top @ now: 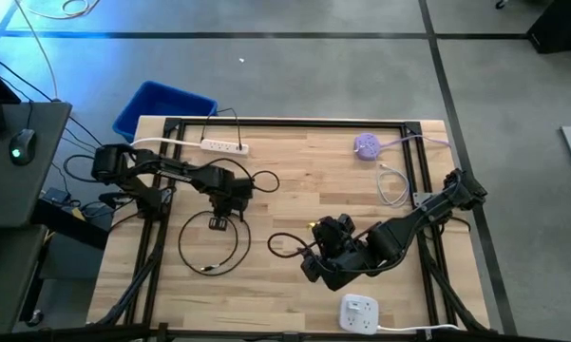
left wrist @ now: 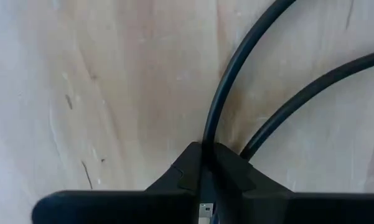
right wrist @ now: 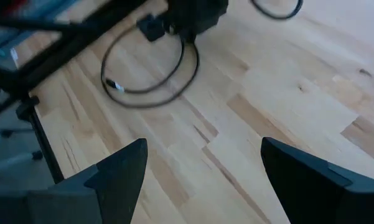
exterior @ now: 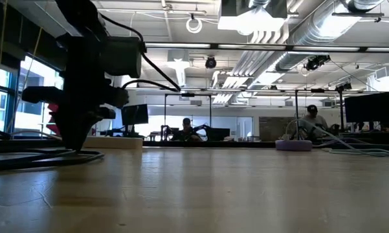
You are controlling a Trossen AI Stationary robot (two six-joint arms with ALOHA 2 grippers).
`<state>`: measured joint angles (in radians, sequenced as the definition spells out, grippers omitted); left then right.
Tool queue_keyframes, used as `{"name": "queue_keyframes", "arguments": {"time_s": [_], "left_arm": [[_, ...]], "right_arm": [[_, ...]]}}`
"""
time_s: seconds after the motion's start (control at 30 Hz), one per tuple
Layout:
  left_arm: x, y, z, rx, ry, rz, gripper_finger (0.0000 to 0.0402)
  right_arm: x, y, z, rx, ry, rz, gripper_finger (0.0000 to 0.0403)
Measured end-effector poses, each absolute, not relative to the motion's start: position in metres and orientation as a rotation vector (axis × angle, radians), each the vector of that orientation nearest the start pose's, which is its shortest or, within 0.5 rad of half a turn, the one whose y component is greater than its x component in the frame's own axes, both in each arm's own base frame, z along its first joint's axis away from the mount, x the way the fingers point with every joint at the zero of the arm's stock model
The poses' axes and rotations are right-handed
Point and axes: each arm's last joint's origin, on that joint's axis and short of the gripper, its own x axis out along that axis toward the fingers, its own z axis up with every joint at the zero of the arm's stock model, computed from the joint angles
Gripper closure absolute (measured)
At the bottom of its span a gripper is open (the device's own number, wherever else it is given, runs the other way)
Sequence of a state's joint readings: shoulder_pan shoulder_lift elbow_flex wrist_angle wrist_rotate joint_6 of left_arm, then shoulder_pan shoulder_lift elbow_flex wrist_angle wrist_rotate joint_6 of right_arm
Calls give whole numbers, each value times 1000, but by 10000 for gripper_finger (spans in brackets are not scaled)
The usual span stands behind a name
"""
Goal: Insert USB
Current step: Insert the black charger cable into the white charger adapter in the bottom white outlet extension
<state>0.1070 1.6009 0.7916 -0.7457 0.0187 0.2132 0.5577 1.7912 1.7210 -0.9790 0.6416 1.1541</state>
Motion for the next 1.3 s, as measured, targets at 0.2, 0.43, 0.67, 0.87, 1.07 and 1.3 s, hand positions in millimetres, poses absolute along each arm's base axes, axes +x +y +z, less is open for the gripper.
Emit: {"name": "queue_keyframes", "arguments": {"time_s": [0.2,0.43,0.67,0.87,1.07,1.3], "left_arm": [[249,23,170,35,1396,0,401],[244,8,233,-125,1134,-139,401],[233,-20,285,-334,931,-531,401],[235,-44,300,-386,885,-649,399],[238,-53,304,-403,844,-658,400],[236,-48,290,-333,896,-457,401]], "right_arm": [[325,184,327,517,636,-545,105],[330,186,329,453,665,-442,104],[347,164,331,12,752,-226,104],[382,130,348,-168,591,-14,104],[393,114,355,-328,507,133,104],[384,117,343,-314,649,121,104]]}}
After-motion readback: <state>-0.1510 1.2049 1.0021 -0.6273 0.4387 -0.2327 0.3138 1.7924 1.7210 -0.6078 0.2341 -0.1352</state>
